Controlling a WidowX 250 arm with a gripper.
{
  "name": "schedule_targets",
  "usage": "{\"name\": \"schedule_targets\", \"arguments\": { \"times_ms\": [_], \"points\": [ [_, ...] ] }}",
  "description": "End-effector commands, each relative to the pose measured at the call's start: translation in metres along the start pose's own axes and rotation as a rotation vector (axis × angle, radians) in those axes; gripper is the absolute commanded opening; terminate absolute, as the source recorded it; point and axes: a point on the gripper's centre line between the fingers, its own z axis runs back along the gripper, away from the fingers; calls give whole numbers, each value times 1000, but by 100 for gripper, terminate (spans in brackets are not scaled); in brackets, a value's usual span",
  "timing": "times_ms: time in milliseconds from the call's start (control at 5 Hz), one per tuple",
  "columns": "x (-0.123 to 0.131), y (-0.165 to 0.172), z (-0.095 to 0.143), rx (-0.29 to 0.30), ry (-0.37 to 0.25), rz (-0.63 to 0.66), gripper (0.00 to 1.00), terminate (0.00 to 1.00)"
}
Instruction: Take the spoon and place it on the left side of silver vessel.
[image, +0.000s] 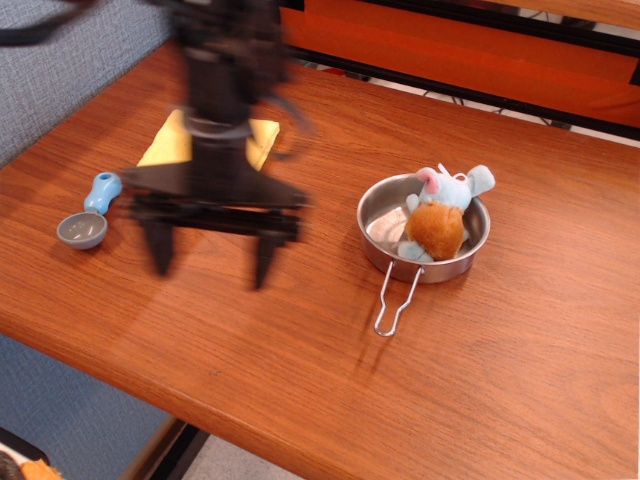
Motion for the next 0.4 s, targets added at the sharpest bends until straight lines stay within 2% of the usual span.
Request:
{"name": "schedule_targets", "arguments": {
  "times_ms": [0, 200],
  "points": [
    [16, 95, -4, 30, -42, 76, 100, 0],
    [39, 135, -17, 43, -88, 114, 100, 0]
  ]
}}
